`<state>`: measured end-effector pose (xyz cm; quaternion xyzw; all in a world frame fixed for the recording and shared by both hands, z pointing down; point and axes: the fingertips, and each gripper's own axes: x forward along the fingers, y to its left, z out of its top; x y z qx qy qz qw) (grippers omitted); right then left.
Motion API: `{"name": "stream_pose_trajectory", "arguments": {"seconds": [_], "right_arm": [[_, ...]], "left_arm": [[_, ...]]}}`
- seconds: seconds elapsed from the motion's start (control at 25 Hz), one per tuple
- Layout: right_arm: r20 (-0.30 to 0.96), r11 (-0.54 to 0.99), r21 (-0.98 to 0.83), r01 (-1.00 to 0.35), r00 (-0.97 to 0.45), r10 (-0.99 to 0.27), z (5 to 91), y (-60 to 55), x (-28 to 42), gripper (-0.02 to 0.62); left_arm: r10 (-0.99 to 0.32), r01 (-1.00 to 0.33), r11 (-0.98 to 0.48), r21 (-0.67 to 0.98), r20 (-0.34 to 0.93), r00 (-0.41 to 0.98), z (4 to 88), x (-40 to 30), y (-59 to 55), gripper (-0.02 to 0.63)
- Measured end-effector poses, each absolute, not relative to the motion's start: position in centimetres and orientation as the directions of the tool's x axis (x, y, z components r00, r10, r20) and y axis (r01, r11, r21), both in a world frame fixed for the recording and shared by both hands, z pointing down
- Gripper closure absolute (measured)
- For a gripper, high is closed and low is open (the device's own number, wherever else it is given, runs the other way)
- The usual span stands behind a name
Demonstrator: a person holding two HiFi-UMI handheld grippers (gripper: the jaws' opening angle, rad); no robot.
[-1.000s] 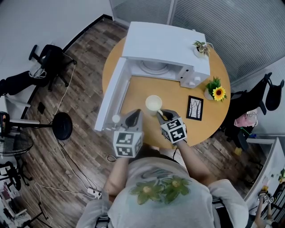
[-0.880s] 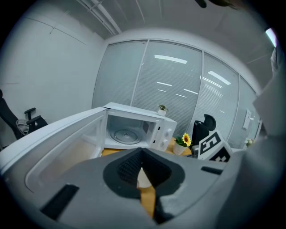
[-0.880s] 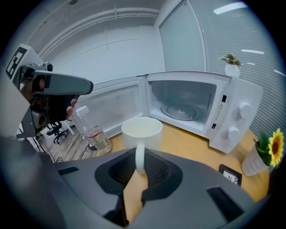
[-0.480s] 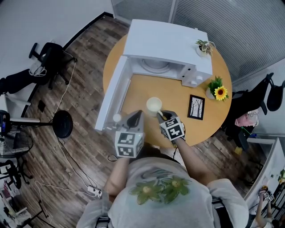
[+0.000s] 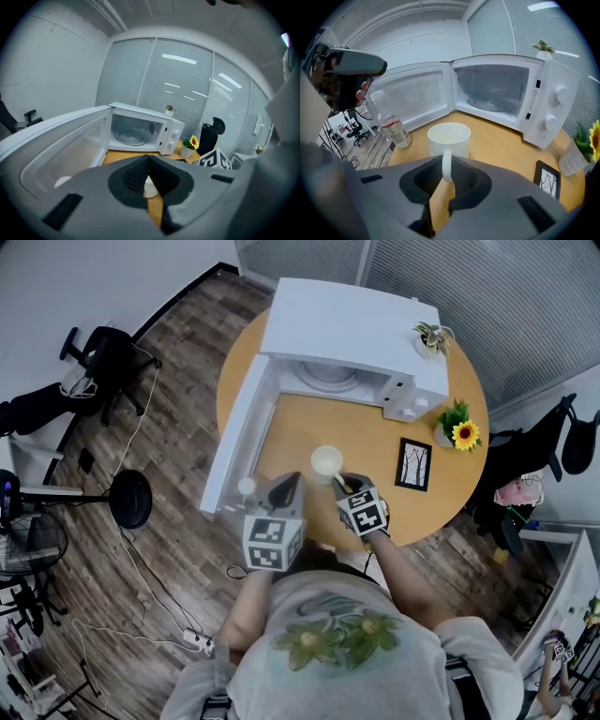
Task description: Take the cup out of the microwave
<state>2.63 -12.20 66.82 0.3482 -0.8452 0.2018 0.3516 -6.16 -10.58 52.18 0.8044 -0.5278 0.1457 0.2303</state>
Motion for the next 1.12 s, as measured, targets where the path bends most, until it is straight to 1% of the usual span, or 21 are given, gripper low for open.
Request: {"name": "stream_pose_trajectory", "arguments": {"seconds": [0.28, 0.68, 1.04, 1.08, 1.12], "right_arm": [[0.740, 0.694, -0.095, -0.714, -0.517, -0.430, 67.5, -11.4, 2.9, 0.535], [0.779, 0.719, -0.061, -0.692, -0.483, -0.399, 69.2, -10.4, 3.5, 0.532], [0.780, 0.730, -0.062, -0.681, -0.489, -0.390, 69.6, -10.2, 3.5, 0.529], [0.783, 0.727, -0.080, -0.682, -0.494, -0.378, 69.6, -10.0, 3.5, 0.525], [0.785, 0.722, -0.100, -0.685, -0.500, -0.365, 69.5, -9.8, 3.4, 0.502]], "left_arm": [[-0.776, -0.913, -0.341, 0.223, 0.482, 0.408, 52.4, -6.0, -10.4, 0.602], [-0.767, -0.910, -0.352, 0.220, 0.490, 0.415, 52.7, -5.4, -10.1, 0.603], [-0.766, -0.908, -0.357, 0.219, 0.488, 0.418, 52.7, -5.2, -9.8, 0.603], [-0.766, -0.908, -0.357, 0.219, 0.488, 0.418, 52.7, -5.2, -9.8, 0.603], [-0.766, -0.908, -0.357, 0.219, 0.489, 0.418, 52.8, -5.2, -9.8, 0.603]]}}
